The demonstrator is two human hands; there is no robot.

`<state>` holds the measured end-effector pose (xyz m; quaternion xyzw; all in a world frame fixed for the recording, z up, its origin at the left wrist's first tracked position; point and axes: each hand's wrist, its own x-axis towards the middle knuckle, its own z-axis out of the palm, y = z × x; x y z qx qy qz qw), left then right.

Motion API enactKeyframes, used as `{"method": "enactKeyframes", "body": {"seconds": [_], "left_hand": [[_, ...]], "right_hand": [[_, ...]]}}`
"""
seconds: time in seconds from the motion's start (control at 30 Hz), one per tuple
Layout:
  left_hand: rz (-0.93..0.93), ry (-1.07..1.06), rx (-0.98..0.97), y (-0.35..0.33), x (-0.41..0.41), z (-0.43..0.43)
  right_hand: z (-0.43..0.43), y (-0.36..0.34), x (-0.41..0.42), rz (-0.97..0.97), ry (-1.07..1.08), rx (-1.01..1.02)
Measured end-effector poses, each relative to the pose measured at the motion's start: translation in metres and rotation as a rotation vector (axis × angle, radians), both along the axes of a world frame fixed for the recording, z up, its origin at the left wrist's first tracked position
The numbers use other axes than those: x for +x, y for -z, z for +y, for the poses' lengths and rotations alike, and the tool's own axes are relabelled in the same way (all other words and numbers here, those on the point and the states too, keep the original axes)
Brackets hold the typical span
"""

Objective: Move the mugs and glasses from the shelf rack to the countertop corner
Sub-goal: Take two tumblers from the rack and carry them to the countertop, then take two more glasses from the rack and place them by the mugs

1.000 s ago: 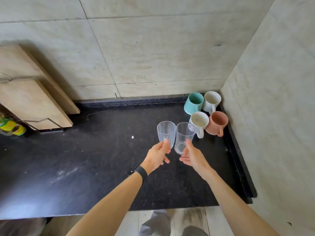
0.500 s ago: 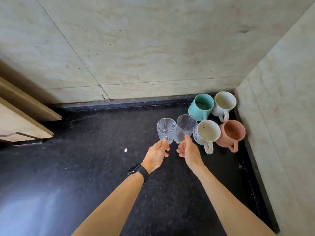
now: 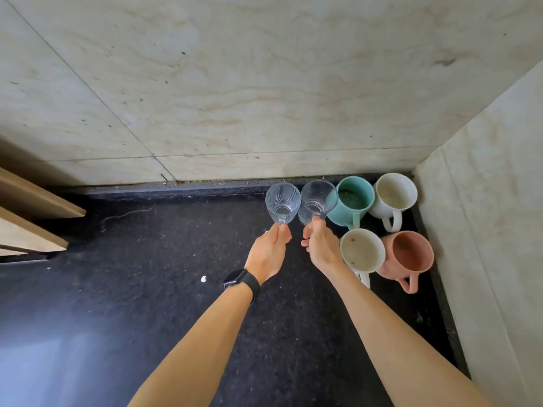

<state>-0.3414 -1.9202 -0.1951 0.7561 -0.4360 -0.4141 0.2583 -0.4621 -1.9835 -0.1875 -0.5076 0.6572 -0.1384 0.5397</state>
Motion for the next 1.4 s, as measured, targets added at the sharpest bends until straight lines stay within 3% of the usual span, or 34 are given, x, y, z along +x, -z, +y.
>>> {"method": "enactKeyframes", "body": {"seconds": [0.33,0.53,0.93,1.07,1.17,1.3,1.4], "left_hand": [[0.053,-0.065,0.006,0.001,0.003,-0.024],[0.096,-0.078,0.005,0.002,0.002,-0.026],[0.075,-0.125,0.11,-0.018,0.019,-0.008],[-0.02,-0.039,0.195,-0.038,0.033,0.028],[-0.153,0.042,0.226,-0.064,0.039,0.058],[-0.517,0.17,0.136,-0.112,0.048,0.094],[-0.671,0.168,0.074,-0.152,0.061,0.127]], "right_hand": [[-0.019,0.008,0.009,0.003,0.098,-0.014],[-0.023,0.01,0.017,-0.153,0.289,0.015],[0.014,-0.012,0.004,-0.327,0.351,0.21],[0.064,-0.031,-0.009,-0.168,0.082,0.228],[0.092,-0.059,-0.025,0.059,-0.224,0.031],[0.106,-0.116,-0.031,0.197,-0.481,-0.297],[0.11,-0.164,-0.019,0.293,-0.643,-0.545]]}}
